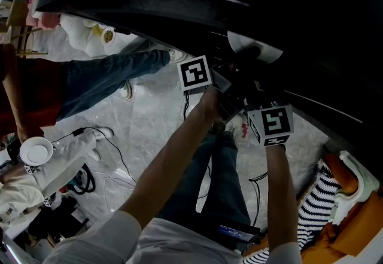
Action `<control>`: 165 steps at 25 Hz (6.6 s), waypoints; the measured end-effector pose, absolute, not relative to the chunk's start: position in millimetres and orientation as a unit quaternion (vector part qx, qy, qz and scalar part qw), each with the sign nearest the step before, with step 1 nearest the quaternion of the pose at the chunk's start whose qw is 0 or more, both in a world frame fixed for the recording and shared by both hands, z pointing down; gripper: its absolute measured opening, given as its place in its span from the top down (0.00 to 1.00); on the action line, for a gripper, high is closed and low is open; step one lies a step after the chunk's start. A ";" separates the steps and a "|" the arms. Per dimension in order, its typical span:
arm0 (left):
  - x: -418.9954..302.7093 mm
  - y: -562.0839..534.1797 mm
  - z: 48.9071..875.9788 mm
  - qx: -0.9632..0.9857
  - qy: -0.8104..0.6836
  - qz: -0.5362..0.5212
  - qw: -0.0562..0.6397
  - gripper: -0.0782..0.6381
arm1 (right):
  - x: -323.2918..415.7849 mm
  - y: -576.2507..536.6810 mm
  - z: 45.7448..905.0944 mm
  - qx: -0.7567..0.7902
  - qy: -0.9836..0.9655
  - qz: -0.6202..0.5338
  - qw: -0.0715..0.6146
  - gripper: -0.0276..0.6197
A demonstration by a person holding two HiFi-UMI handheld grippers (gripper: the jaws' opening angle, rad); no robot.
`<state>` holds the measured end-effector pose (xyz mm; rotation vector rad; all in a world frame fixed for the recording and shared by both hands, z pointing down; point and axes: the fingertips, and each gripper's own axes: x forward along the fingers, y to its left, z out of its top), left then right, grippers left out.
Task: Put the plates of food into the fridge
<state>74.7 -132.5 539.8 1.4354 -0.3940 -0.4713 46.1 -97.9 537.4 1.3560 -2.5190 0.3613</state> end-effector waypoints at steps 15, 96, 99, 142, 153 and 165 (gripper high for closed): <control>60.2 -133.9 541.8 0.636 -0.192 -0.227 0.712 0.64 | 53.8 -108.8 536.8 0.486 -0.856 0.120 0.130 0.94; -7.7 -115.9 516.6 0.655 -0.268 -0.280 0.649 0.88 | 95.4 -69.1 505.4 0.529 -0.826 0.137 0.142 0.94; -12.1 -106.4 498.0 0.671 -0.260 -0.284 0.633 0.88 | 97.6 -64.2 491.9 0.525 -0.829 0.129 0.143 0.94; 16.2 -15.0 306.1 0.966 -0.214 -0.002 0.146 0.88 | 116.9 -1.1 328.8 0.597 -0.792 0.108 0.065 0.94; 17.3 -6.7 292.6 0.974 -0.196 0.056 0.099 0.88 | 124.1 1.9 282.4 0.619 -0.780 0.083 0.048 0.94; 11.2 6.6 239.6 0.985 -0.172 0.026 0.016 0.88 | 108.5 16.8 263.9 0.635 -0.765 0.094 0.052 0.94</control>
